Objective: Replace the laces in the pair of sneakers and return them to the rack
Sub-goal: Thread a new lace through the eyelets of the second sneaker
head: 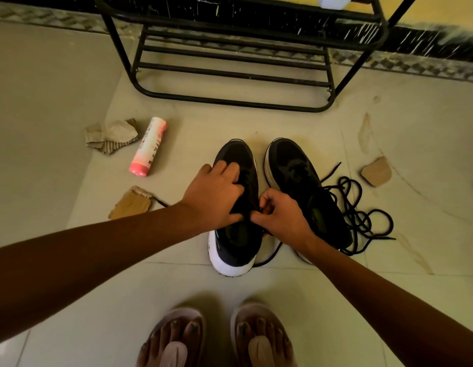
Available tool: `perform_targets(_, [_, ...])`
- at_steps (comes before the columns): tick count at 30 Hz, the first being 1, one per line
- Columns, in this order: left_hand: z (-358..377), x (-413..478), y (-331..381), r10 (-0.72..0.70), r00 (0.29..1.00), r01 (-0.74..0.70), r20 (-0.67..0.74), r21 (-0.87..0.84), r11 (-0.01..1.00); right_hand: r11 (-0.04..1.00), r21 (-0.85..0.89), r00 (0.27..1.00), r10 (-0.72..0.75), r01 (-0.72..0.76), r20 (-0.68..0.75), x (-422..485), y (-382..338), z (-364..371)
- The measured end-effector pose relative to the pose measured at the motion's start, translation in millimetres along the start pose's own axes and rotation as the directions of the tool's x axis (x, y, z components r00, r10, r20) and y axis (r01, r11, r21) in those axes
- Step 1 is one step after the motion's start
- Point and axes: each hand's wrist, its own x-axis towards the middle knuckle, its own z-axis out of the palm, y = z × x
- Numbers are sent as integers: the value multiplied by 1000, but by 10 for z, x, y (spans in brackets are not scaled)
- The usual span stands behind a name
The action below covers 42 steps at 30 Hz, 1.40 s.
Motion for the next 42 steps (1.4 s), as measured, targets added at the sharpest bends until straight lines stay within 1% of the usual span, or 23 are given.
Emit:
perform_targets(1, [-1, 17, 33, 5, 1000, -6, 11, 55, 998, 1000, 7, 1000, 6, -6, 2, 5, 0, -1])
perform_targets(2, [-4, 26, 58, 9, 1000, -10, 6, 74, 997, 1000, 13, 1000, 12, -12, 2, 12, 1, -1])
perform_targets(3, [10, 32, 68, 1, 1000, -1, -9, 52, 999, 1000, 15, 1000, 16, -16, 3, 15, 1, 0])
perform_targets(5, [70, 6, 49, -34, 997, 28, -63, -83, 996, 1000, 20, 1000, 24, -24, 7, 9, -3, 3])
perform_targets(6, [105, -12, 24, -30, 994, 15, -107, -136, 991, 999, 26, 1000, 28, -28, 11, 4, 1, 3])
perform_targets(8, [186, -52, -33, 5, 983, -34, -184, -154, 988, 999, 34, 999, 37, -38, 12, -4, 7, -2])
perform_targets(11, [270, -139, -35, 10, 970, -70, -241, -238, 969, 999, 36, 999, 39, -39, 9, -10, -8, -4])
perform_targets(15, [307, -238, -34, 25, 945, -113, -326, -251, 961, 998, 38, 999, 45, -45, -4, -20, -36, -7])
perform_targets(18, [289, -266, -73, 45, 939, -169, -341, -343, 924, 998, 35, 998, 53, -53, -15, -27, -49, -2])
perform_targets(21, [275, -259, -106, 90, 936, -219, -341, -361, 906, 999, 3, 998, 49, -49, -38, -21, -46, 12])
perform_targets(24, [307, -279, -94, 75, 943, -198, -323, -369, 908, 998, -11, 997, 57, -58, -46, -4, -19, 24])
perform_targets(27, [299, -294, -105, 58, 955, -190, -291, -449, 873, 995, 22, 996, 93, -93, -1, 2, -12, 15])
perform_targets(29, [237, -269, -176, 100, 957, -221, -272, -460, 860, 995, 36, 995, 95, -96, 34, -1, -21, -1])
perform_targets(31, [150, -223, -264, 170, 958, -261, -231, -452, 853, 997, 14, 996, 74, -75, 52, 5, -30, -30])
perform_targets(33, [77, -176, -337, 217, 959, -279, -182, -482, 831, 999, -22, 998, 46, -45, 51, 18, -39, -58])
perform_targets(35, [48, -134, -373, 248, 953, -301, -173, -477, 826, 999, -54, 999, 1, 0, 33, 26, -54, -72])
perform_targets(37, [52, -99, -393, 286, 942, -334, -173, -447, 829, 993, -83, 997, -79, 80, 16, 29, -85, -70])
perform_targets(39, [60, -87, -388, 296, 939, -345, -177, -458, 819, 974, -141, 984, -179, 180, 17, 34, -121, -53])
perform_targets(42, [49, -98, -361, 256, 947, -322, -197, -540, 778, 920, -247, 951, -306, 304, 30, 63, -155, -10])
